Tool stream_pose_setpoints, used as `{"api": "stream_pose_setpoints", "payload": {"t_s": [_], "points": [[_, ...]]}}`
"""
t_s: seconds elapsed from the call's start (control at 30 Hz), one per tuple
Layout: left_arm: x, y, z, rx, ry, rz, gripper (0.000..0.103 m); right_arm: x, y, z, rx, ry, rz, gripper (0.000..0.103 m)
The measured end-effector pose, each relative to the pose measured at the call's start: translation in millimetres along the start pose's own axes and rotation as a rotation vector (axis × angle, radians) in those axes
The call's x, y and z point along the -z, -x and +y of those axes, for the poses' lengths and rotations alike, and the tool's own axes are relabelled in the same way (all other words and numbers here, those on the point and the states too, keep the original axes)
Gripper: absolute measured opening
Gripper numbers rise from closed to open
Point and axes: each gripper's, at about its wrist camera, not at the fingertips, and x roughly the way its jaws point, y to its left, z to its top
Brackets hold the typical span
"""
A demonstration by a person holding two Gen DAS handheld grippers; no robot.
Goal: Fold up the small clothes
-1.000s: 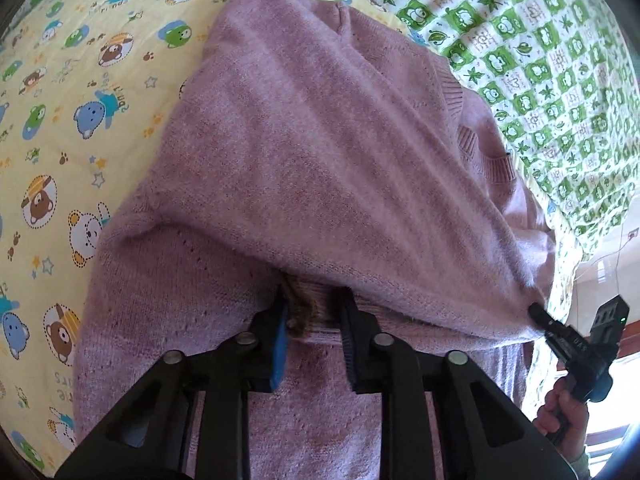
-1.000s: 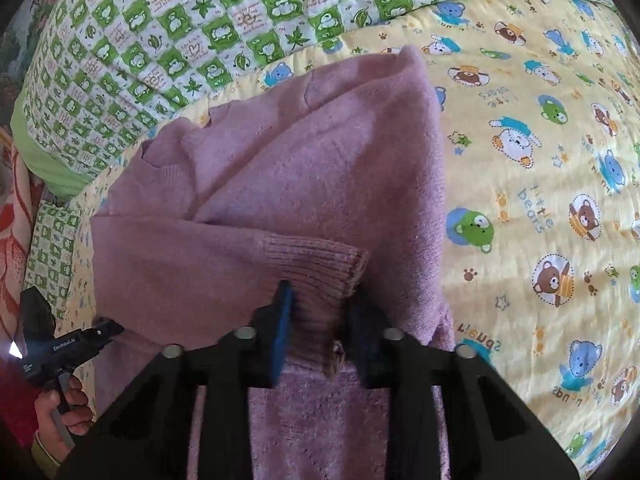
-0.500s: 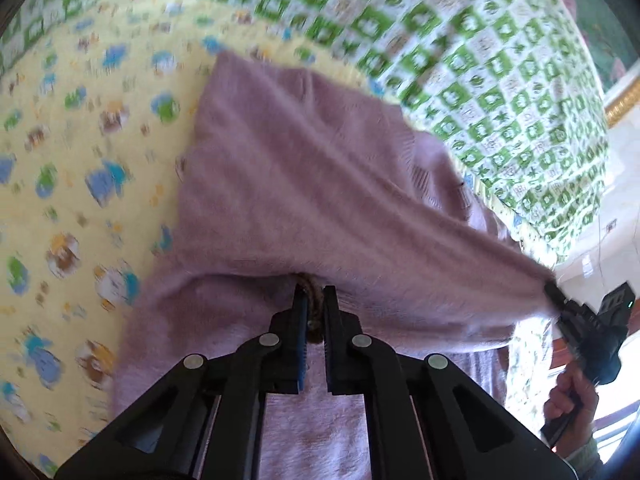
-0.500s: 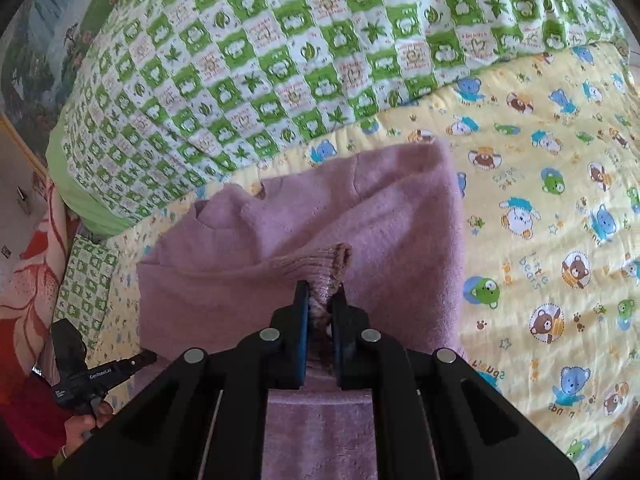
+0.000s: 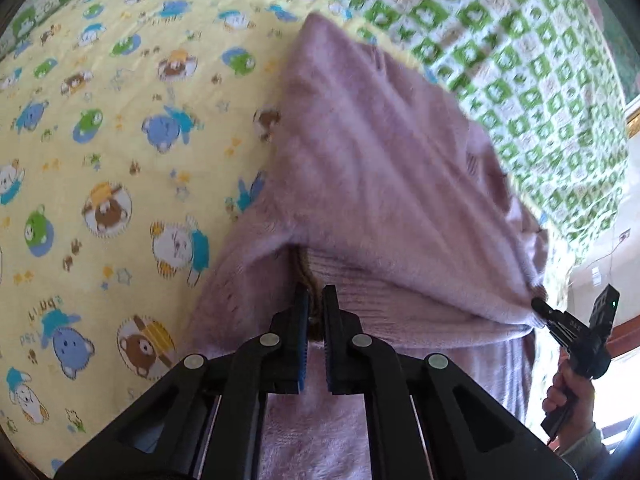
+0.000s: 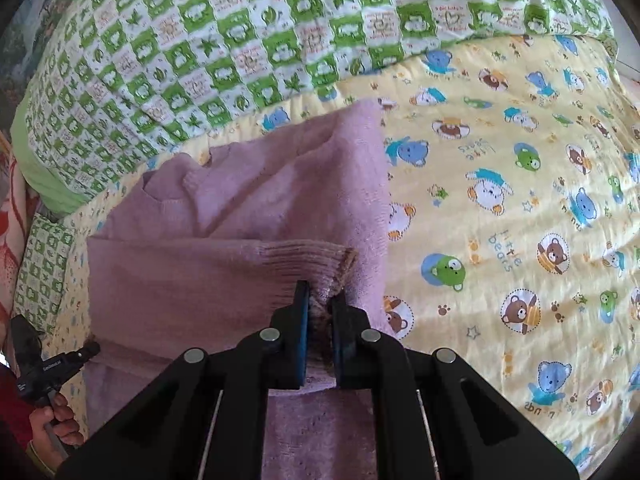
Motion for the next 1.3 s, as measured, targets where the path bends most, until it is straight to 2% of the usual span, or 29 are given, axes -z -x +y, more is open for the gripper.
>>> {"api": "stream_pose_setpoints", "payload": {"t_s": [0.1,0.17,0.27,0.37,0.43,0.5,0.63,0.9,1.07,1.3], "points": [[2,0,1,-0.015,-0.014,0.008,0.007,3,-16,-9,0.024,-0.038,0.050,0.012],[1,5,1,-0.042,-0.031,0.012,0.008,4,-10,-11,0.023,-0.053,0.032,0.017],[1,19,3,-0.073,-0.049,0.006,0.013,5,6,-7,0.061,-0.045,-0.009,0.020],[7,38,7,-0.072,-0.058,0.000,0.022,8,19,-7,0.043,-0.055,-0.019,0.020],[15,50,14,-0.086,-0.058,0.009,0.036,14,28,-8,0.028,-0.072,-0.022,0.020],[26,60,24,-0.097,-0.058,0.019,0.037,21,36,-8,0.020,-0.079,-0.022,0.021],[53,75,39,-0.112,-0.066,0.059,0.042,48,55,-6,0.006,-0.079,-0.003,0.034],[114,106,63,-0.120,-0.114,0.113,0.054,121,96,-19,0.034,-0.115,0.027,0.035],[140,117,69,-0.116,-0.147,0.141,0.059,160,118,-32,0.068,-0.162,0.026,0.043],[167,128,71,-0.093,-0.179,0.173,0.067,204,147,-45,0.078,-0.202,0.021,0.043]]}}
